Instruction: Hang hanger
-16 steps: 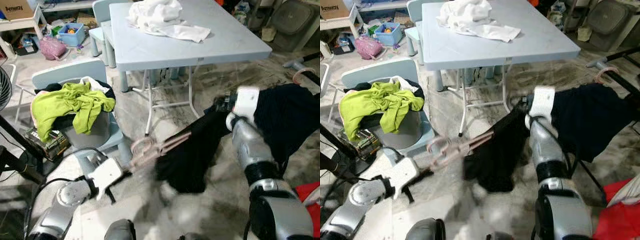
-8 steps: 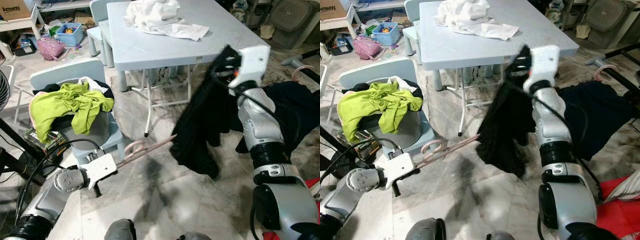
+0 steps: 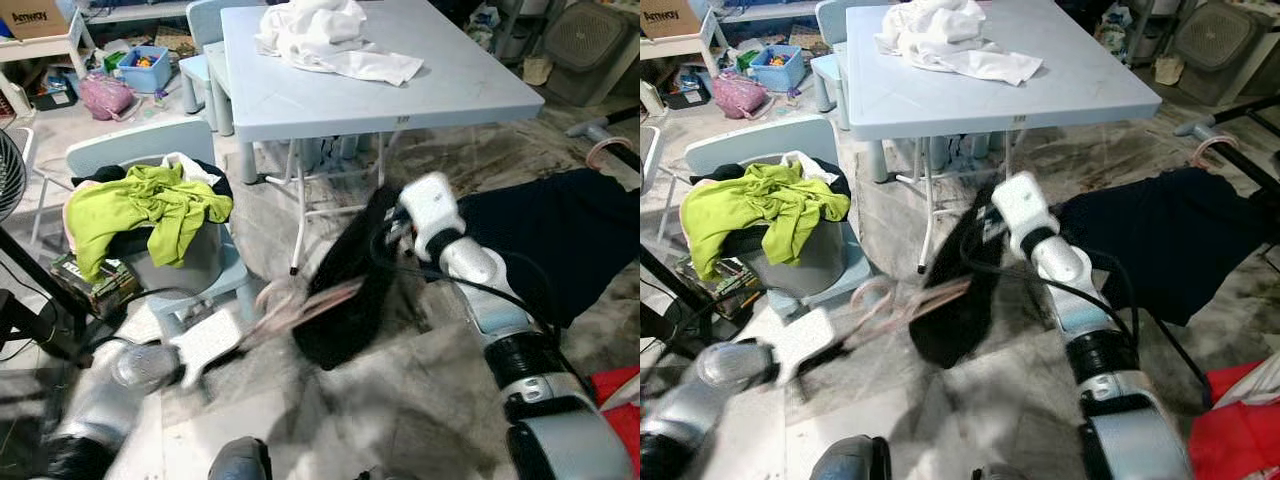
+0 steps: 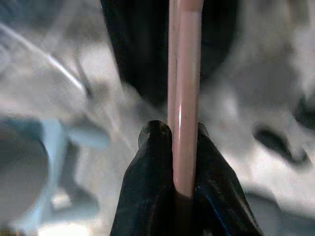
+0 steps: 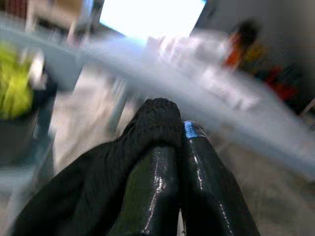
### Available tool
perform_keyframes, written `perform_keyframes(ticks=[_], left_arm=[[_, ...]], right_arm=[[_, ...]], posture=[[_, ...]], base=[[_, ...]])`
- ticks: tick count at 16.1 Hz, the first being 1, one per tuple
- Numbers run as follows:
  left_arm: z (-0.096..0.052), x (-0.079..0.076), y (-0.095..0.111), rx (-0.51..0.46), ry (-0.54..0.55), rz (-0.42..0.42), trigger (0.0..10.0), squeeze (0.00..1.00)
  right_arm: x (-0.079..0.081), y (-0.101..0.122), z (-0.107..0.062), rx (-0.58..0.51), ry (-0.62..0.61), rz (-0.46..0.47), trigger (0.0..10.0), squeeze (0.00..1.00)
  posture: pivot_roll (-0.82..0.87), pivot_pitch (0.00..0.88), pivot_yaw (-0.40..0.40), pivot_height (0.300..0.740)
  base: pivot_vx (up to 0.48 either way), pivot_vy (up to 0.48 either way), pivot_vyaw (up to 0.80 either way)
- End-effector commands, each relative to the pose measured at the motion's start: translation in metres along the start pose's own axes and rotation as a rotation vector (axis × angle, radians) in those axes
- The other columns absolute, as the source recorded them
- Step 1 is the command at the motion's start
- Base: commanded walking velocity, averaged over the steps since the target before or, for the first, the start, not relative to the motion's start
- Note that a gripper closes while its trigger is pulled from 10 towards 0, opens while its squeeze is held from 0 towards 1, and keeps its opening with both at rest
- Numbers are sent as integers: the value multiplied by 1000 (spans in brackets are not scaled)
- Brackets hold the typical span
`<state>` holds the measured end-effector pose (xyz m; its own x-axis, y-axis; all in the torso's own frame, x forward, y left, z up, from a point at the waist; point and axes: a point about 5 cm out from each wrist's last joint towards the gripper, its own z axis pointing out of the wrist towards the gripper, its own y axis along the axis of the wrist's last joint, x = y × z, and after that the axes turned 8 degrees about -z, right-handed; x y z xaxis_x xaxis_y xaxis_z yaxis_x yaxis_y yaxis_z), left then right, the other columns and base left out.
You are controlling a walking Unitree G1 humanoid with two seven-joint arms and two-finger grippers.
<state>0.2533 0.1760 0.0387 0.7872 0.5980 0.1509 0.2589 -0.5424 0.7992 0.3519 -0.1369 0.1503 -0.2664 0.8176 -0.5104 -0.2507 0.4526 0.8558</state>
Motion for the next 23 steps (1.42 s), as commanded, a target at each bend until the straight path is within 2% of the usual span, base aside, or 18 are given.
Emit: perform_keyframes(ticks=[1, 2, 3, 4, 5, 6, 7, 9, 11, 13, 14, 15, 16, 17, 20, 21, 22, 23], left_arm=[[1, 14, 29, -145, 85, 52, 0, 0], [2, 13, 38, -201, 94, 46, 0, 0], [2, 12, 41, -218, 93, 45, 0, 0], [-1, 10, 43, -260, 111, 22, 0, 0], [-5, 8, 39, -294, 139, -34, 0, 0], [-9, 5, 34, -321, 173, -99, 0, 0], [-9, 5, 34, -321, 173, -99, 0, 0], [-15, -3, 34, -390, 203, -166, 0, 0], [-13, -30, 29, -369, 81, -205, 0, 0], [-16, -26, 30, -412, 155, -260, 39, 0], [-17, -21, 32, -430, 198, -287, 1882, 0], [-21, -10, 31, -460, 336, -372, 7647, 0], [-25, -4, 30, -477, 410, -421, 10000, 0], [-26, 0, 27, -472, 458, -451, 10000, 0], [-29, 9, 29, -520, 528, -510, 10000, 0], [-29, 11, 31, -531, 538, -514, 10000, 0], [-30, 16, 32, -531, 567, -508, 10000, 0], [-31, 19, 33, -537, 588, -500, 10000, 0]], right_arm=[[9, 16, 1, -76, 0, -39, 0, 0], [20, 6, -3, -17, 44, -60, 0, 0], [23, 1, -4, 9, 50, -56, 0, 0], [18, -18, -12, 112, 10, -67, 0, 0], [6, -38, -21, 223, -47, -35, 0, 0], [-3, -50, -30, 278, -82, 52, 0, 0], [-3, -50, -30, 278, -82, 52, 0, 0], [-7, -61, -42, 327, -110, 206, 0, 0], [-7, -56, -44, 294, -180, 271, 0, 0], [-5, -60, -49, 338, -272, 320, 0, 0], [-3, -62, -52, 347, -287, 333, 0, 0], [6, -60, -62, 328, -264, 301, 0, 0], [12, -57, -68, 311, -245, 309, 3176, 0], [14, -57, -73, 315, -254, 320, 10000, 0], [13, -44, -79, 243, -262, 299, 10000, 0], [11, -40, -78, 231, -267, 257, 10000, 0], [9, -32, -71, 195, -231, 162, 10000, 0], [7, -27, -67, 182, -224, 162, 10000, 0]], posture=[[-30, 14, -12, 740], [-26, 15, -12, 740], [-26, 15, -12, 740], [-26, 15, -12, 740], [-26, 15, -12, 740], [-32, 19, -1, 740], [-32, 19, -1, 740], [-36, 21, -3, 740], [-29, 25, -14, 740], [-18, 32, -22, 740], [-14, 35, -24, 740], [-10, 29, -27, 740], [-11, 29, -28, 740], [-17, 29, -26, 740], [-20, 20, -31, 740], [-21, 19, -31, 740], [-22, 12, -26, 740], [-20, 13, -25, 740]], base=[[0, 0, 0], [0, 0, 0], [0, 0, 0], [0, 0, 0], [0, 0, 0], [0, 0, 0], [0, 0, 0], [0, 0, 0], [0, 0, 0], [0, 0, 0], [0, 0, 0], [0, 0, 0], [0, 0, 0], [0, 0, 0], [0, 0, 0], [0, 0, 0], [0, 0, 0], [0, 0, 0]])
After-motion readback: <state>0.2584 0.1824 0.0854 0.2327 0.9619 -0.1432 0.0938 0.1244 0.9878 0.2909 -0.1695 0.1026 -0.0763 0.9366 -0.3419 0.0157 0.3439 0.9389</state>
